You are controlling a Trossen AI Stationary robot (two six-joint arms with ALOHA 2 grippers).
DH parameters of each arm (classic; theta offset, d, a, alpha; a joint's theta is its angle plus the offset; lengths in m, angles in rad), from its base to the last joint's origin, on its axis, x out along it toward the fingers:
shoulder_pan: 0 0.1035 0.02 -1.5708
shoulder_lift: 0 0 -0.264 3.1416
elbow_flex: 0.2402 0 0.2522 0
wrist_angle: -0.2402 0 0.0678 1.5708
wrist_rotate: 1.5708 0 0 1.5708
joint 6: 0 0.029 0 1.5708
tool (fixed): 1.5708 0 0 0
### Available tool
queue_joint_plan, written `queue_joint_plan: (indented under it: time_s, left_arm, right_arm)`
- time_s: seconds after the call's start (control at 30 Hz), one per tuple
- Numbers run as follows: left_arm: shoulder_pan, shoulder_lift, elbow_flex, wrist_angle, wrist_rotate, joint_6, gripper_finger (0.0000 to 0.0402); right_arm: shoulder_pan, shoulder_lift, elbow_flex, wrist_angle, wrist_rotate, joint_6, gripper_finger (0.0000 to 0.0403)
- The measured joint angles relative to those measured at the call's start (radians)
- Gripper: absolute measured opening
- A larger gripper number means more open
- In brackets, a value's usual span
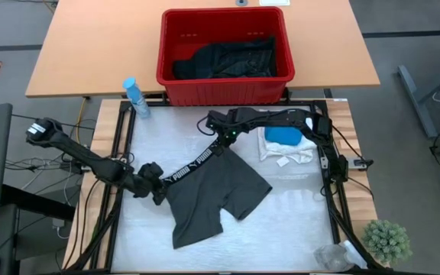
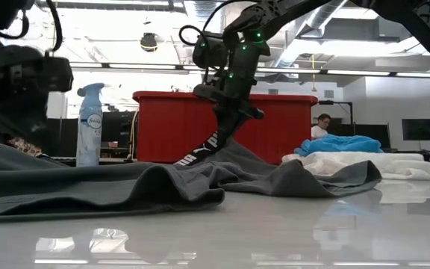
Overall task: Fold laundry
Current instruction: Fold the gray boxers
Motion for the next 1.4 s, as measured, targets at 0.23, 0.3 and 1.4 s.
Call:
queue_joint_plan:
  time_s: [0.23,0.3,1.4]
  left_arm:
    - [0.006,0.098,-0.014,-0.042,-0.043,-0.067,0.0]
    - [0.022,0.131,-0.014,-0.049,-0.065,-0.086,0.0]
    - [0.261,0.139,0.058,-0.158,-0.141,-0.037,0.0]
  right_arm:
    - [-0.001,0.0,0.0,0.0,0.0,-0.007,0.0024]
    - [-0.001,0.0,0.0,0.0,0.0,-0.007,0.0024]
    - [0.015,0.001,-0.001,0.048,-0.053,0.1,0.0024]
